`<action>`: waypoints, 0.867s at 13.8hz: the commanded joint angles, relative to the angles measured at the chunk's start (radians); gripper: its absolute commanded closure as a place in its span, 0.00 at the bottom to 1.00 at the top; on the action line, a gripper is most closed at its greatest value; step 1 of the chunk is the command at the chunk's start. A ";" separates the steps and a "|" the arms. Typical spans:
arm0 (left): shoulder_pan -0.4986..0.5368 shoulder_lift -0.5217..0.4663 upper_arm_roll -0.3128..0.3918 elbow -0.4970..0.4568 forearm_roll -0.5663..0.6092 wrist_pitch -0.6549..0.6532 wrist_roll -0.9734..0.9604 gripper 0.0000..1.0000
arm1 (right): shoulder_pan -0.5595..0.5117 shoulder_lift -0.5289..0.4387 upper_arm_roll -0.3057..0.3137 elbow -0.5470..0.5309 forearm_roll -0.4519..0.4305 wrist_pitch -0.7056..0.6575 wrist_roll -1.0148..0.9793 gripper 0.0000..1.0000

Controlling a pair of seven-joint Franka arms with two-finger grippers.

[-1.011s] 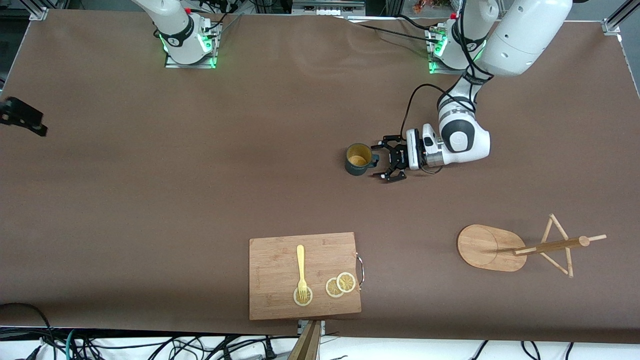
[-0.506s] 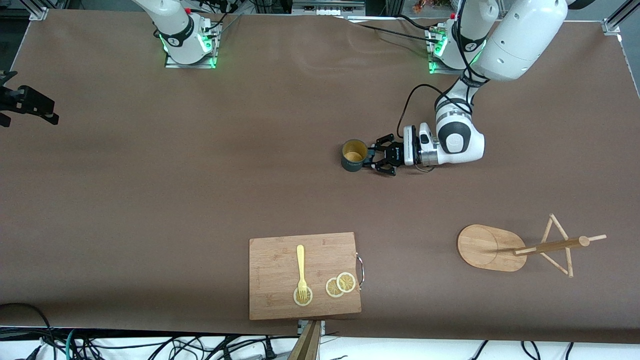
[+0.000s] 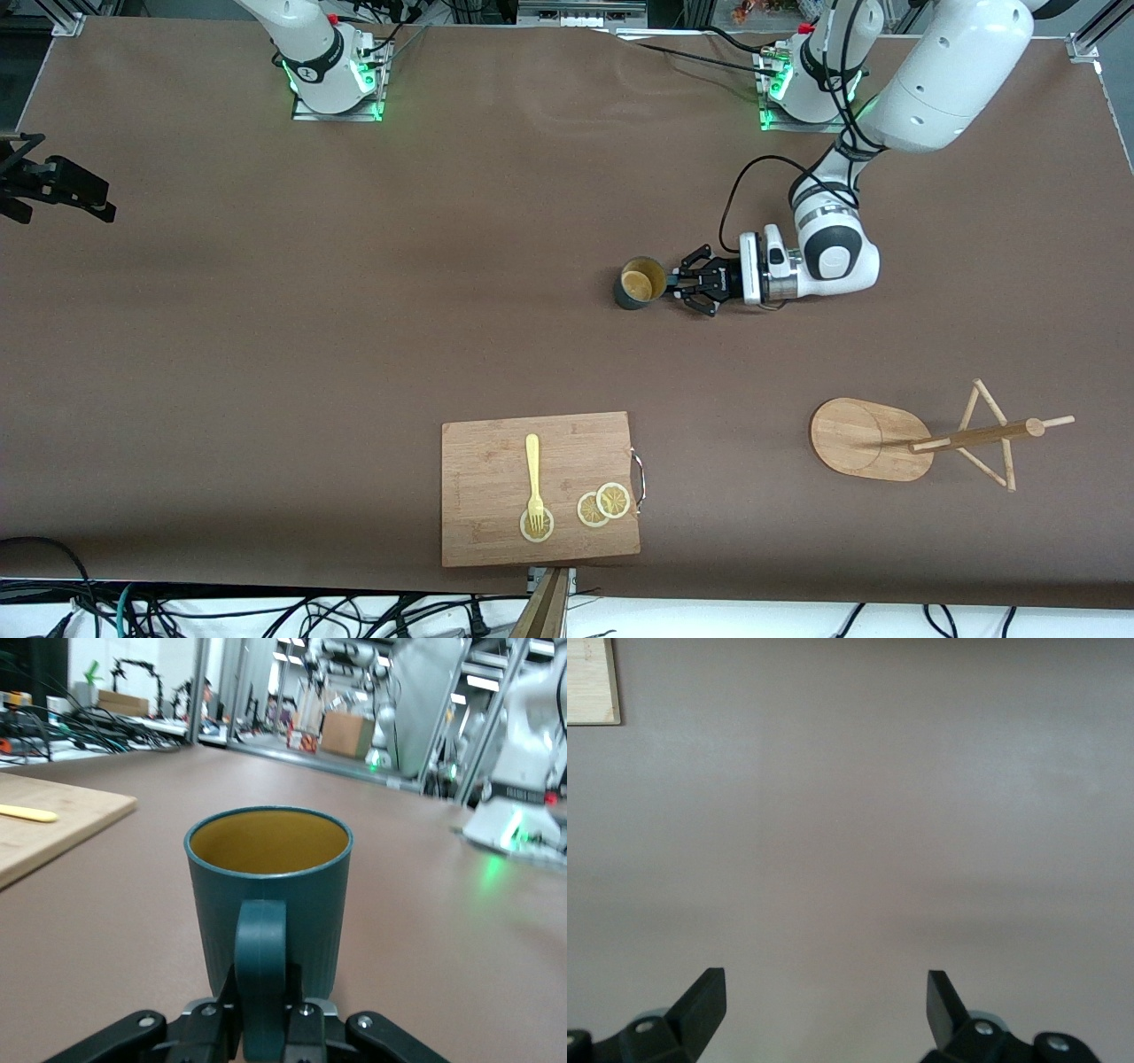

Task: Pass cup and hang on rack
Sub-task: 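Lift and carry the mug with the left gripper toward the wooden rack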

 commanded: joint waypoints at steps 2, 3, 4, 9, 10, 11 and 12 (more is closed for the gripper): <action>0.094 -0.003 -0.005 0.002 -0.013 -0.123 -0.135 1.00 | -0.015 0.009 0.016 0.025 -0.015 -0.027 0.011 0.00; 0.115 -0.011 -0.005 0.000 0.002 -0.161 -0.190 1.00 | -0.015 0.016 0.016 0.029 -0.019 -0.019 0.014 0.00; 0.156 -0.014 -0.005 0.000 0.037 -0.189 -0.261 1.00 | -0.021 0.022 0.011 0.030 -0.018 -0.015 0.014 0.00; 0.337 -0.104 0.000 0.000 0.232 -0.281 -0.646 1.00 | -0.023 0.045 0.008 0.050 -0.016 0.002 0.020 0.00; 0.389 -0.104 0.000 0.002 0.243 -0.315 -0.706 1.00 | -0.021 0.045 0.008 0.050 -0.018 0.004 0.023 0.00; 0.431 -0.101 -0.002 0.002 0.266 -0.342 -0.767 1.00 | -0.020 0.045 0.008 0.050 -0.018 0.004 0.022 0.00; 0.466 -0.097 0.000 0.005 0.270 -0.384 -0.827 1.00 | -0.018 0.045 0.010 0.050 -0.019 0.004 0.023 0.00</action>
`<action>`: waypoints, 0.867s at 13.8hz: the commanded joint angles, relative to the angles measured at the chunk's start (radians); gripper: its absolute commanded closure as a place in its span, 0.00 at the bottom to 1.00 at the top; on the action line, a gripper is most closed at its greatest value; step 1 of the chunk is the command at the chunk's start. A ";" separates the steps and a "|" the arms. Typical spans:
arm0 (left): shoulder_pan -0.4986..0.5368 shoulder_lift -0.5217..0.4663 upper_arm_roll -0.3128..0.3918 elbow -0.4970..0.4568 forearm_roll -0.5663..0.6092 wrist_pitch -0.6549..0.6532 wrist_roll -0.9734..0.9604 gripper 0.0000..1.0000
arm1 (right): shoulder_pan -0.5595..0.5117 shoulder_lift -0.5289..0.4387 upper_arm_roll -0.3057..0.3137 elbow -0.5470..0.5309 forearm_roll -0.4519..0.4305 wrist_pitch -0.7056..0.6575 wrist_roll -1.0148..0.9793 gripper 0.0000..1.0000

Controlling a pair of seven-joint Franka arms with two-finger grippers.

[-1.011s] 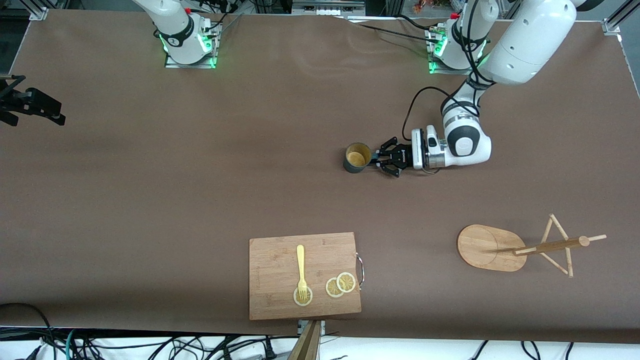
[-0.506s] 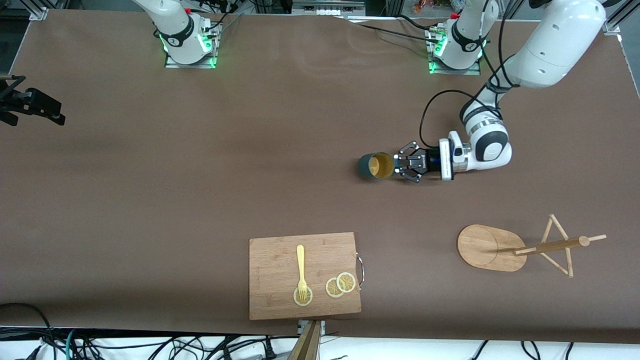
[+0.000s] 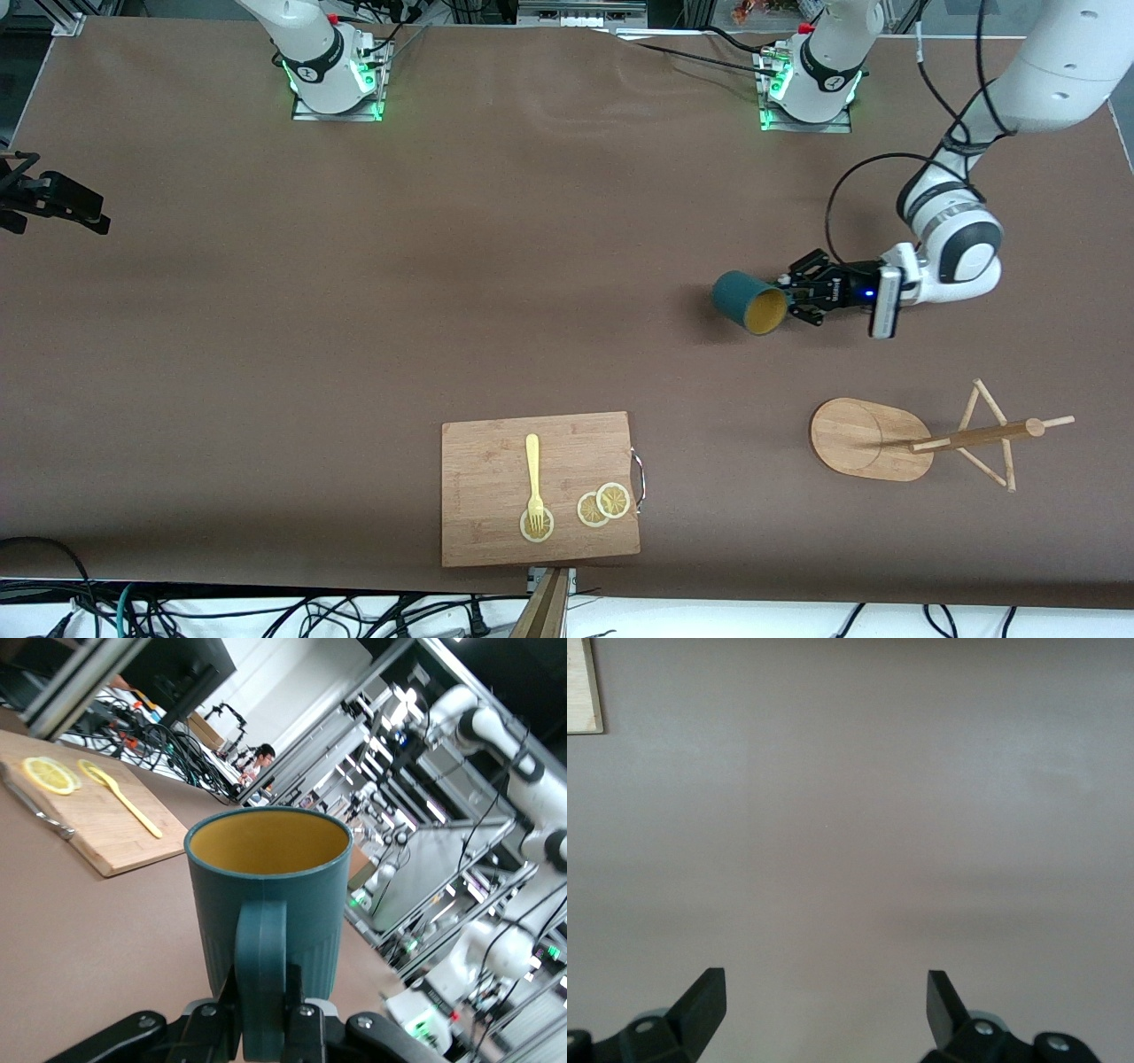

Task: Pass cup and hang on rack
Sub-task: 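Lift and carry the mug with the left gripper toward the wooden rack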

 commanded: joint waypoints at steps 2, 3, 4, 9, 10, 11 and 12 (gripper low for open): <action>0.126 -0.008 -0.007 -0.006 0.030 -0.127 -0.232 1.00 | -0.004 0.006 0.013 0.022 -0.015 -0.004 0.019 0.00; 0.159 -0.007 -0.008 -0.005 0.030 -0.158 -0.298 1.00 | -0.004 0.006 0.013 0.022 -0.013 -0.004 0.019 0.00; 0.191 -0.005 -0.007 0.001 0.031 -0.205 -0.378 1.00 | -0.004 0.006 0.013 0.022 -0.012 -0.004 0.019 0.00; 0.314 0.012 -0.007 0.121 0.088 -0.328 -0.783 1.00 | -0.004 0.006 0.013 0.022 -0.015 0.005 0.009 0.00; 0.322 0.027 -0.007 0.152 0.088 -0.328 -0.855 1.00 | -0.004 0.006 0.013 0.022 -0.017 0.007 0.011 0.00; 0.322 0.042 -0.005 0.193 0.085 -0.327 -0.938 1.00 | -0.005 0.006 0.011 0.022 -0.021 0.007 0.013 0.00; 0.322 0.067 -0.005 0.251 0.083 -0.327 -1.040 1.00 | -0.010 0.006 0.010 0.022 -0.020 0.007 0.009 0.00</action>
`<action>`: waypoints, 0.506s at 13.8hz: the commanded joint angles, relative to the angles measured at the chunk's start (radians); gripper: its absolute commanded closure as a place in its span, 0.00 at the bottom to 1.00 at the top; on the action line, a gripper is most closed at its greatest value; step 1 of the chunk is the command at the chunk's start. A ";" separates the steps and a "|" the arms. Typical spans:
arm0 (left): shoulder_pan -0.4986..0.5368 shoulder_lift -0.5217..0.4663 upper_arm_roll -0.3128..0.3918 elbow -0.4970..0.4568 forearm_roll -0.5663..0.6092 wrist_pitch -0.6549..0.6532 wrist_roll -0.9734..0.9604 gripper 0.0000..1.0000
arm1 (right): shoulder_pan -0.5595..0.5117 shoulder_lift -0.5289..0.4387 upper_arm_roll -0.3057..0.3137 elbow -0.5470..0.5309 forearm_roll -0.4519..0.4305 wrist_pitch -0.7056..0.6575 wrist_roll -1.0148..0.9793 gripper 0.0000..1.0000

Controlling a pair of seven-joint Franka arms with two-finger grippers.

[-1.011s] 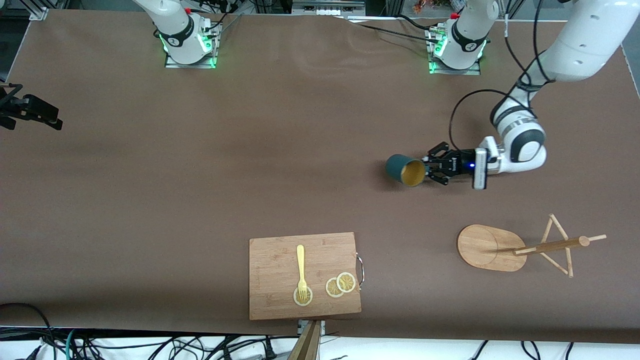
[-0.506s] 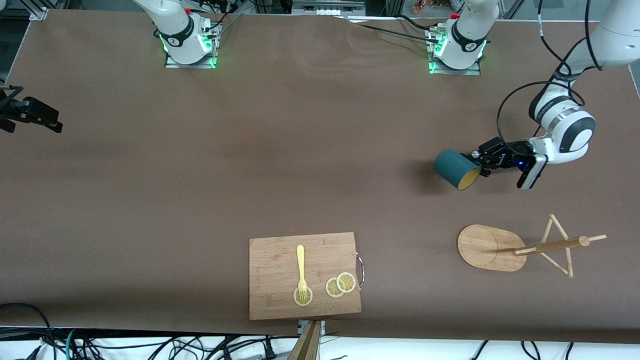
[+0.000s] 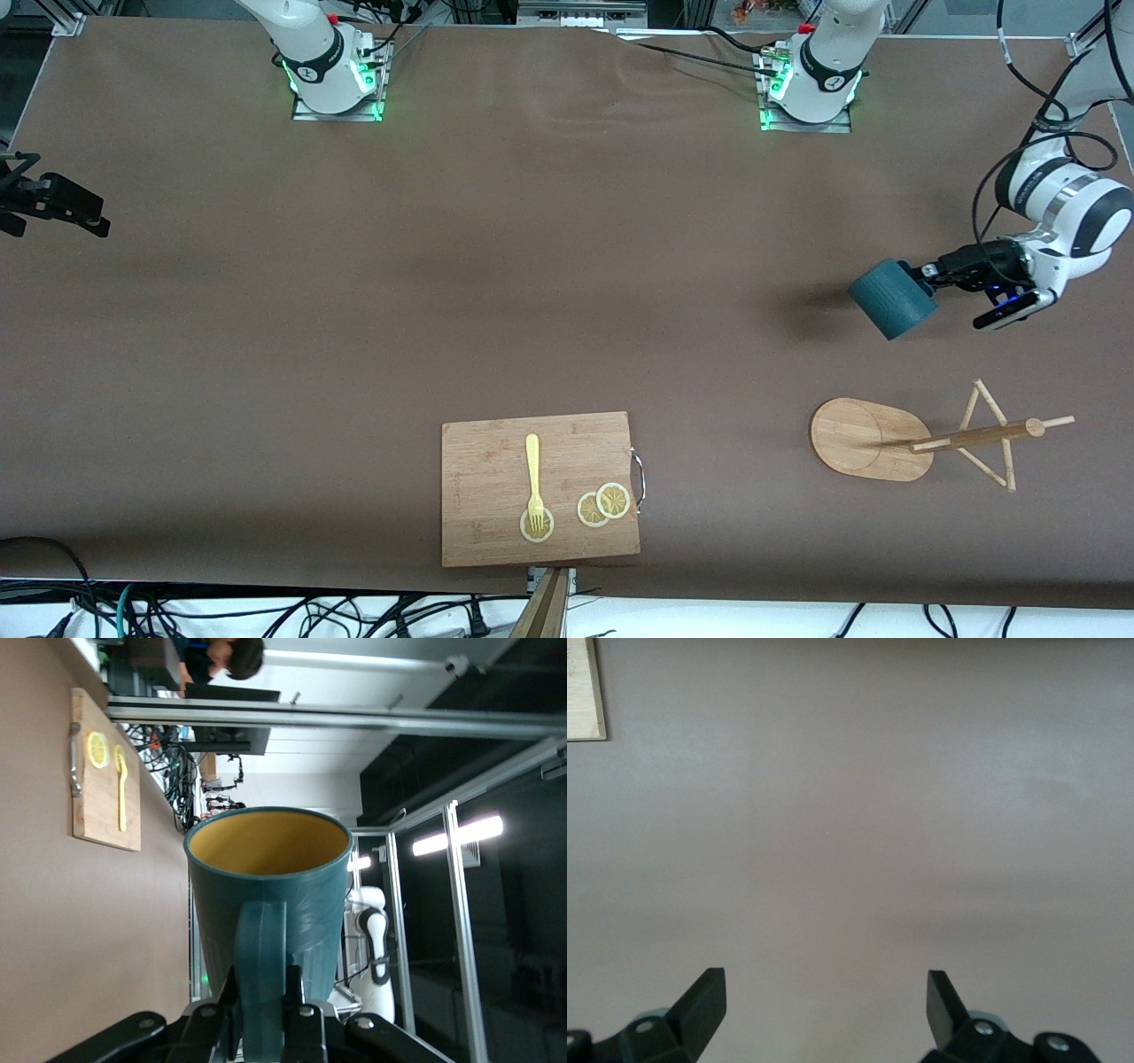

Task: Pass cup and hang on rack
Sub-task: 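Lift and carry the mug with the left gripper toward the wooden rack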

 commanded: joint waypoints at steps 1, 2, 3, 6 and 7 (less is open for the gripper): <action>0.004 0.086 -0.012 0.174 0.018 -0.023 -0.261 1.00 | -0.011 0.006 0.005 0.019 -0.017 -0.003 0.008 0.00; 0.003 0.123 -0.012 0.249 0.016 -0.020 -0.358 1.00 | -0.012 0.006 0.004 0.019 -0.017 -0.003 0.008 0.00; 0.001 0.152 -0.012 0.306 0.013 -0.016 -0.407 1.00 | -0.012 0.006 0.004 0.019 -0.017 -0.003 0.008 0.00; 0.003 0.207 -0.012 0.430 0.016 -0.013 -0.516 1.00 | -0.010 0.006 0.004 0.019 -0.017 -0.003 0.010 0.00; 0.003 0.227 -0.012 0.470 0.018 -0.013 -0.534 1.00 | -0.010 0.006 0.004 0.019 -0.017 -0.003 0.012 0.00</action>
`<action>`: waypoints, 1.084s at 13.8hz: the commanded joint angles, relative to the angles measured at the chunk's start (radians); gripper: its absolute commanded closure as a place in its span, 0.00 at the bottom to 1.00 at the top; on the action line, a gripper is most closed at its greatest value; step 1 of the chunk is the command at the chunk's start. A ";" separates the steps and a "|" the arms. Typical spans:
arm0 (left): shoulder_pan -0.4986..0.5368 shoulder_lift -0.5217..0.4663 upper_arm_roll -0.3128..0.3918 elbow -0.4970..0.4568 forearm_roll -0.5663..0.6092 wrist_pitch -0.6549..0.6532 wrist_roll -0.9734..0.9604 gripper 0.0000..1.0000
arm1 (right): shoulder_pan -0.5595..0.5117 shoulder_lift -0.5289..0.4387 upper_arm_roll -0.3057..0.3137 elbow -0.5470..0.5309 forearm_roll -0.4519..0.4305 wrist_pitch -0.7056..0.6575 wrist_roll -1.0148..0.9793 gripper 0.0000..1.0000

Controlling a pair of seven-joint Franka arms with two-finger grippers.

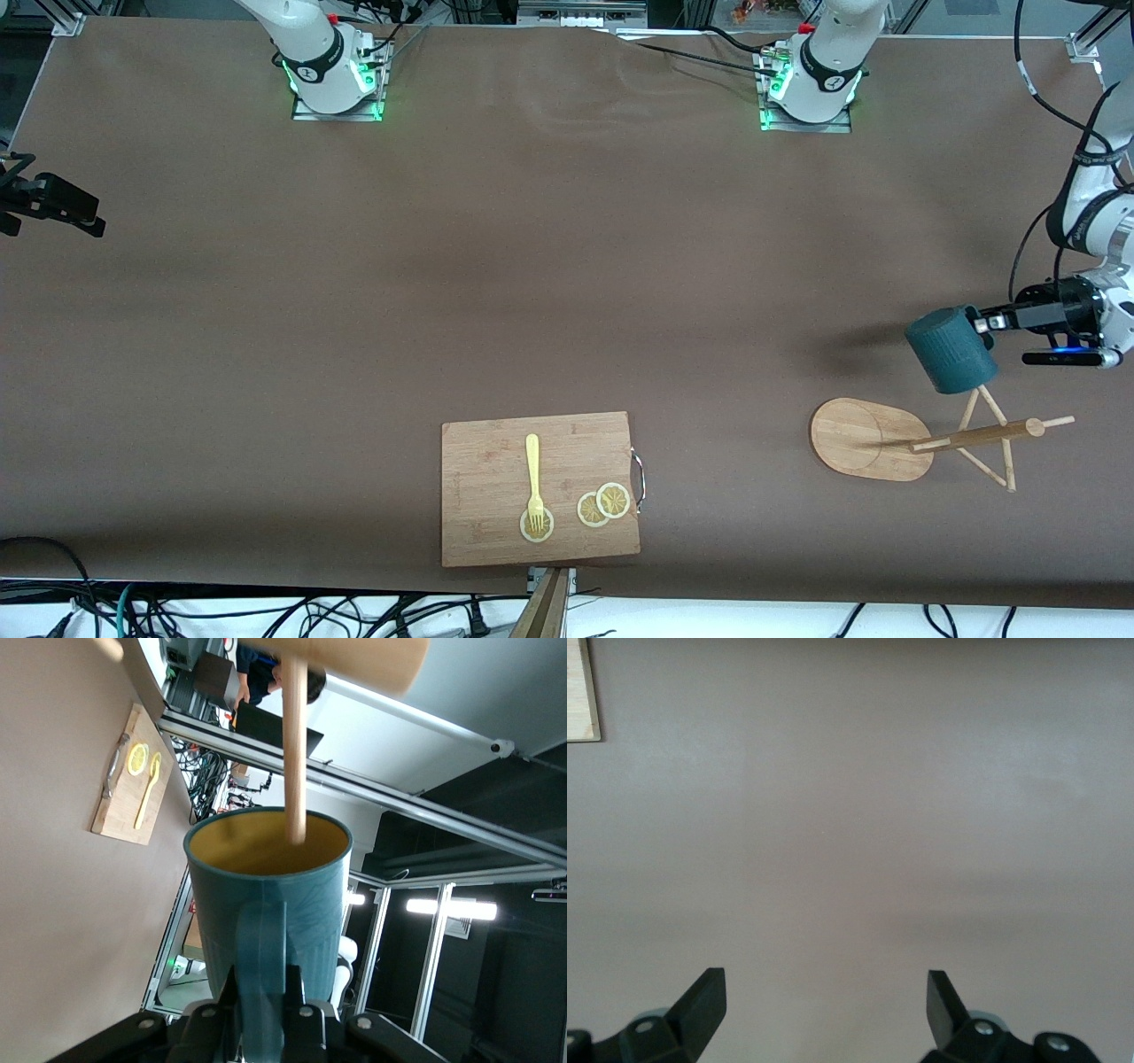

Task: Pass cup and hang on rack
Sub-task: 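Lift and carry the mug with the left gripper toward the wooden rack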

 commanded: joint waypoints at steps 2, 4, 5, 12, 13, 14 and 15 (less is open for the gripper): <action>0.002 0.111 -0.011 0.180 0.004 0.000 -0.099 1.00 | -0.008 0.006 0.007 0.019 -0.013 -0.005 0.012 0.00; -0.004 0.148 -0.011 0.242 -0.007 0.005 -0.127 1.00 | -0.008 0.006 0.009 0.019 -0.015 -0.004 0.012 0.00; -0.006 0.161 -0.011 0.257 -0.007 0.014 -0.133 1.00 | -0.008 0.006 0.007 0.019 -0.015 -0.004 0.012 0.00; -0.018 0.173 -0.009 0.279 -0.001 0.122 -0.155 1.00 | -0.009 0.006 0.007 0.019 -0.015 -0.005 0.008 0.00; -0.017 0.173 -0.009 0.279 0.001 0.122 -0.155 1.00 | -0.009 0.006 0.007 0.019 -0.015 -0.005 0.008 0.00; -0.017 0.173 -0.003 0.277 0.002 0.122 -0.153 1.00 | -0.009 0.006 0.007 0.019 -0.015 -0.005 0.008 0.00; -0.017 0.173 0.005 0.277 0.007 0.122 -0.150 0.96 | -0.009 0.006 0.007 0.019 -0.015 -0.005 0.007 0.00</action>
